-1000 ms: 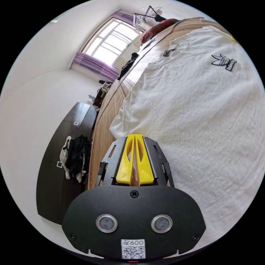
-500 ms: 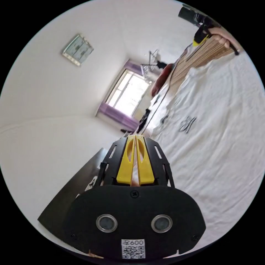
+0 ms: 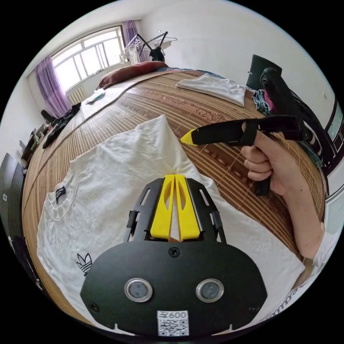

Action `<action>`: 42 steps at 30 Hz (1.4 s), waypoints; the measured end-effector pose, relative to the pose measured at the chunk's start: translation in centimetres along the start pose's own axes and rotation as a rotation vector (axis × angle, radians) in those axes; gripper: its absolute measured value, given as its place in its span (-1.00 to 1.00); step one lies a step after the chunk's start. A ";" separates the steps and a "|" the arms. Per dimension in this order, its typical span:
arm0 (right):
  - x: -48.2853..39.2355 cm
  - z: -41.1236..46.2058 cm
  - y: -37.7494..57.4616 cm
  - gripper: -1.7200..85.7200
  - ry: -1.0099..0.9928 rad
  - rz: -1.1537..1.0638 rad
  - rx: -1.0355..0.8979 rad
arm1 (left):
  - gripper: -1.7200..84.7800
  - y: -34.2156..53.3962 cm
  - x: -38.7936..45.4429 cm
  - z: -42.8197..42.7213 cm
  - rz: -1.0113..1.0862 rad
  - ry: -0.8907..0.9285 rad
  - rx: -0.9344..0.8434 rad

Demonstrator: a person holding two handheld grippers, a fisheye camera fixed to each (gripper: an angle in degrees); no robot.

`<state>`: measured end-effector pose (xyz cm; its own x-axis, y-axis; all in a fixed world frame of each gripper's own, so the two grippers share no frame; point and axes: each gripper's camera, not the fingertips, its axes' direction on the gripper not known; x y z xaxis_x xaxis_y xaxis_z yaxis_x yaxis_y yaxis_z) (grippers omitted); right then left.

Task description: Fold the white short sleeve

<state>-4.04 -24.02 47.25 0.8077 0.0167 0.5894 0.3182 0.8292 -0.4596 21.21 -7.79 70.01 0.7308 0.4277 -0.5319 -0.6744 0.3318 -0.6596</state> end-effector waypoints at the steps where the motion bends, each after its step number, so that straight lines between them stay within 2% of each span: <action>1: -0.1 0.5 -0.3 -0.94 -0.012 -0.005 -0.031 | -0.95 -0.1 0.0 -0.1 0.009 -0.011 -0.004; 3: 0.0 1.3 -1.0 -0.85 -0.077 -0.027 -0.091 | -0.95 -0.6 -0.1 -0.5 0.035 -0.031 -0.014; 5: 1.0 1.0 -1.2 -0.82 -0.103 0.030 -0.072 | -0.95 -0.9 -0.2 -1.2 0.072 -0.057 -0.010; 14: 3.0 0.6 -2.5 -0.95 -0.191 0.076 -0.110 | -0.95 -0.7 -1.2 -5.5 0.073 -0.131 0.043; 15: 2.9 0.1 -2.5 -0.96 -0.203 0.070 -0.084 | -0.95 -0.7 -1.4 -6.0 0.067 -0.166 0.048; 17: 2.0 -0.9 -2.4 -0.97 -0.202 0.018 -0.029 | -0.95 -0.1 -1.5 -8.3 0.045 -0.454 0.079; 19: -1.1 -2.2 -2.2 -0.98 -0.145 -0.140 0.024 | -0.94 0.5 -1.8 -10.2 0.014 -0.581 0.131; 21: -4.1 -2.6 -1.5 -0.98 -0.110 -0.270 0.053 | -0.94 1.0 -3.0 -12.2 -0.028 -0.502 0.180; 24: -8.4 -1.0 -0.3 -0.98 -0.101 -0.434 -0.026 | -0.94 2.5 -6.4 -15.6 -0.155 -0.300 0.295; 28: -13.0 1.5 2.0 -0.98 -0.004 -0.665 -0.181 | -0.95 4.3 -8.3 -18.0 -0.161 -0.255 0.434; 29: -13.4 1.6 2.4 -0.98 0.011 -0.691 -0.192 | -0.95 4.4 -8.8 -18.0 -0.104 -0.176 0.438; 31: -13.8 2.0 2.9 -0.98 0.058 -0.745 -0.252 | -0.95 3.6 -10.4 -16.6 -0.068 -0.017 0.311; 32: -13.7 2.0 2.8 -0.98 0.065 -0.744 -0.262 | -0.95 3.0 -11.9 -15.2 -0.112 0.006 0.179; 36: -10.4 -1.6 0.6 -0.97 -0.043 -0.657 -0.183 | -0.95 3.9 -14.4 -12.8 -0.205 -0.220 0.026; 38: -7.5 -3.7 -1.3 -0.96 -0.094 -0.544 -0.125 | -0.95 3.8 -14.9 -12.7 -0.206 -0.241 -0.011; 41: -0.8 -5.7 -3.8 -0.87 -0.217 -0.267 -0.065 | -0.95 4.1 -15.1 -13.5 -0.220 -0.236 0.041; 42: 2.3 -6.0 -4.3 -0.85 -0.321 -0.153 -0.051 | -0.95 4.2 -15.5 -13.8 -0.239 -0.224 0.051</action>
<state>-0.59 -30.86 46.57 0.5541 0.0756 0.8290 0.4546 0.8068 -0.3774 8.47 -24.60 68.13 0.8314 0.5052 -0.2314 -0.4951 0.4845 -0.7212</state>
